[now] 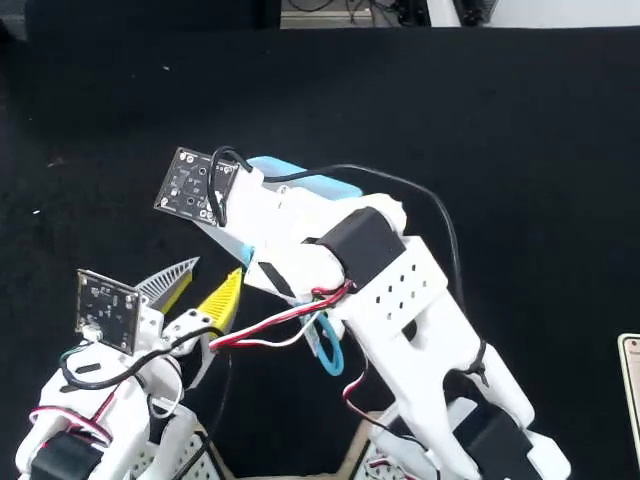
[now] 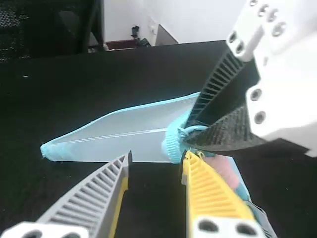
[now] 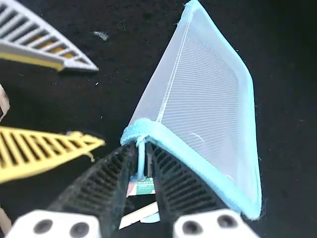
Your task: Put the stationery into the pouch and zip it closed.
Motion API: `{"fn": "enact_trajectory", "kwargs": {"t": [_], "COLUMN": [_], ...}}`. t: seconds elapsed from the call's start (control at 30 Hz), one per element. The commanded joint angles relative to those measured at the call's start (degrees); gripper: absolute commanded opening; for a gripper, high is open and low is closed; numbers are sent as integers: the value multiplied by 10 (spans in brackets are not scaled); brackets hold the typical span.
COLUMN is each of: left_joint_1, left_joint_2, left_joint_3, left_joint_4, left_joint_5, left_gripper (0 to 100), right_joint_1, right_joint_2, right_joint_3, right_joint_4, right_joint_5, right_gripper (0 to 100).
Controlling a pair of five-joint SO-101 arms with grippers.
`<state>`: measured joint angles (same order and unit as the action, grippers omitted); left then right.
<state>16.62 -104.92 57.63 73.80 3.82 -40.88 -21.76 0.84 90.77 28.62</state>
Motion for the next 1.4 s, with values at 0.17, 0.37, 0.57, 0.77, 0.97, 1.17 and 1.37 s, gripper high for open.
{"fn": "enact_trajectory", "kwargs": {"t": [0.17,0.37,0.57,0.77,0.97,1.17,1.37], "left_joint_1": [58,11,-20,-25,-25,-20,-24], "left_joint_2": [2,2,2,2,2,2,2], "left_joint_3": [26,87,93,99,103,51,100], "left_joint_4": [-33,-93,-113,-118,-133,-91,-131], "left_joint_5": [6,2,2,2,2,2,2], "left_gripper": [194,202,202,205,202,202,205], "right_joint_1": [9,9,9,8,8,8,-33], "right_joint_2": [0,0,0,0,0,0,0], "right_joint_3": [-33,-33,-30,-29,-29,-29,-29], "right_joint_4": [-1,0,4,4,4,4,4], "right_joint_5": [8,8,8,8,8,8,8], "right_gripper": [11,11,11,11,11,11,11]}}
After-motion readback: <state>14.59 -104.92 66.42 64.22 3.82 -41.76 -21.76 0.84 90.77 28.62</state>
